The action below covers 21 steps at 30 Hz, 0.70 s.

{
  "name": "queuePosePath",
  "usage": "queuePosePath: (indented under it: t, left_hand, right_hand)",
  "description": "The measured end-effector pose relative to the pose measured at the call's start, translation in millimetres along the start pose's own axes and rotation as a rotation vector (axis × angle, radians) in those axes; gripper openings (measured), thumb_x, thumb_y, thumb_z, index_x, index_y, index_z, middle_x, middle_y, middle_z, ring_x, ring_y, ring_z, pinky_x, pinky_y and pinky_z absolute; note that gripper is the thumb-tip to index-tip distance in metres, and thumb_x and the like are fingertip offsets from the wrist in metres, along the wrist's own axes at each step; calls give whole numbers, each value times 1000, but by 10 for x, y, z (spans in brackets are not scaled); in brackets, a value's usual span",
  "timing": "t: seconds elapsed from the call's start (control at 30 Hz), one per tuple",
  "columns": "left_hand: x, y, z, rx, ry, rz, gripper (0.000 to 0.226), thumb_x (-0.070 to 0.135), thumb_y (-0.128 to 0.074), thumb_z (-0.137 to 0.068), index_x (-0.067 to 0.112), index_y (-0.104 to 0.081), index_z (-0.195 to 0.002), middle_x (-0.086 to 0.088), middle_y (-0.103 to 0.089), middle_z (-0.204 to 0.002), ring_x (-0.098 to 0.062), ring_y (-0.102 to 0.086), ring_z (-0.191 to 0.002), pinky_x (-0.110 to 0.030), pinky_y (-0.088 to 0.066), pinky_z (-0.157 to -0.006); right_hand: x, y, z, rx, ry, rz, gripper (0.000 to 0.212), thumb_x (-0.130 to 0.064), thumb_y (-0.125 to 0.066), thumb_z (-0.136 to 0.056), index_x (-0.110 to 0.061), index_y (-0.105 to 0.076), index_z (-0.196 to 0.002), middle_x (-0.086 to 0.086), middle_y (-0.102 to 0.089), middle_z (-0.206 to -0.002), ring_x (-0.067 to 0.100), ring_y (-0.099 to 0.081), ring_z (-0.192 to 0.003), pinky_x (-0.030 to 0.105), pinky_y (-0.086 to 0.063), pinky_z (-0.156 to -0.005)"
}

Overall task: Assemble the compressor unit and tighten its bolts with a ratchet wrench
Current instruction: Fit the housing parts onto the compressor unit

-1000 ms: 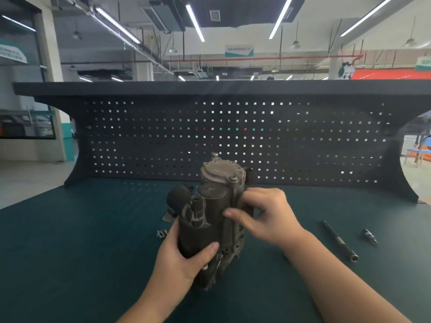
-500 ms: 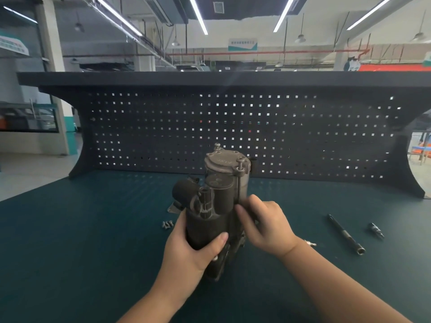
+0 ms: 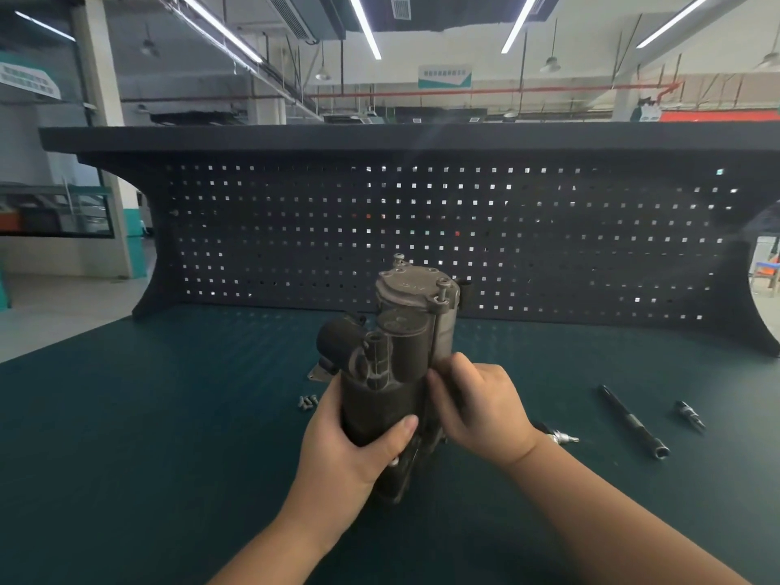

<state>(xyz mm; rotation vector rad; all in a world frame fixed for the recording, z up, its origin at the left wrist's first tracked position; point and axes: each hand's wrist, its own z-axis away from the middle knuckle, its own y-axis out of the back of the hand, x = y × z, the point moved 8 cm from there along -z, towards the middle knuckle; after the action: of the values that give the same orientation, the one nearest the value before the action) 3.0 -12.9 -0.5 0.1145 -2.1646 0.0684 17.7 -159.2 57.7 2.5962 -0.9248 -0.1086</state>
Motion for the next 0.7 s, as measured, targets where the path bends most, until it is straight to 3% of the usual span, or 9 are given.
queuePosePath:
  t: [0.13,0.3,0.7]
  left_hand:
    - [-8,-5,-1,-8,6,12,49,21,-81,-67,23,-63,-112,12,-74,-104,-3,-69,-96,-11,-52,-73]
    - [-8,-3,-15,-2,-1,23,61,39,-82,-59,22,-63,-114,9,-74,-106,-6,-69,-99,-12,-51,-76]
    - [20,0,-7,7,-7,45,53,39,-81,-58,26,-64,-107,11,-74,-100,-2,-70,-89,-10,-52,-64]
  right_hand:
    - [-3,-1,-6,-7,8,15,34,-21,-48,-87,1,-50,-61,7,-44,-44,30,-42,-35,27,-31,-32]
    - [20,4,-5,23,-8,13,34,-21,-49,-85,1,-49,-59,7,-43,-42,30,-41,-34,27,-30,-30]
    - [14,22,-21,15,-15,2,31,-22,-49,-83,-1,-46,-60,7,-42,-42,28,-37,-34,27,-25,-33]
